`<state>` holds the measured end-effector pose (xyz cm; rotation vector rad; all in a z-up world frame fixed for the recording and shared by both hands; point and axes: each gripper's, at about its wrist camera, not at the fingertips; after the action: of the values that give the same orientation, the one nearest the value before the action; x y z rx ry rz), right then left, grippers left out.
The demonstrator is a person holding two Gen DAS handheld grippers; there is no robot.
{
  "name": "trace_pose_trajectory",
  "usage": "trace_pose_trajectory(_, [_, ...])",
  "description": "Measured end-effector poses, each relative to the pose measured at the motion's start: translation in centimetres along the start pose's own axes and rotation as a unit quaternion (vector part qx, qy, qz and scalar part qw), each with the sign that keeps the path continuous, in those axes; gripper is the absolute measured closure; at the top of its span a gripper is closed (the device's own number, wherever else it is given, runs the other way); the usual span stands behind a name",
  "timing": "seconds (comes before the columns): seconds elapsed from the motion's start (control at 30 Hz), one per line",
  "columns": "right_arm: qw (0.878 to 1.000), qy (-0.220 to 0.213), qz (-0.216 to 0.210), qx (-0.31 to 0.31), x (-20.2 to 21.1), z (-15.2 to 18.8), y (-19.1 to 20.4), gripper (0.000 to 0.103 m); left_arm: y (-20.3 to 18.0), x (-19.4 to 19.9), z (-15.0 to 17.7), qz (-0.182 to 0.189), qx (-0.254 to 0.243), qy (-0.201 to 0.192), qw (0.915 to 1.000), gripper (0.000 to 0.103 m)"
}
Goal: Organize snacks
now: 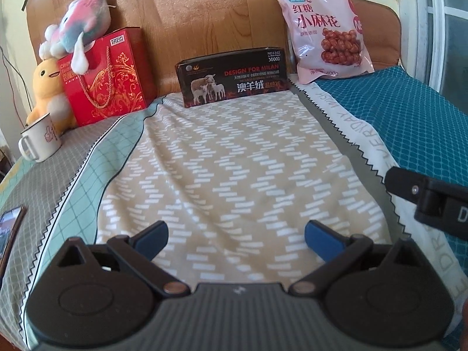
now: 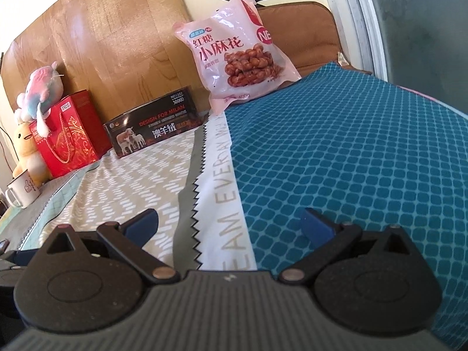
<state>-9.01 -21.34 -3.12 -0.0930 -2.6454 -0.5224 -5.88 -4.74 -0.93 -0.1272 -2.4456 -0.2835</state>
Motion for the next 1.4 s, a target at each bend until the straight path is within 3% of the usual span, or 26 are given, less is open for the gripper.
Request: trace_pose_trajectory(1.4, [1.000, -0.003, -0.010, 0.024, -0.4, 0.3, 1.1, 0.000, 1.7, -0.6, 0.1, -0.003, 0.031, 0.003, 0.9995, 0.000])
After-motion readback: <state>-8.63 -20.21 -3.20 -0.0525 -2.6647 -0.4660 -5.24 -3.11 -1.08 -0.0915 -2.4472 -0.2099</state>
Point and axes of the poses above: each gripper's, at about its wrist camera, not at the fingertips, and x roughly against the way its jaws point, y to its left, z to its underside, and after that the axes turned 2 degrees about -x, right-handed
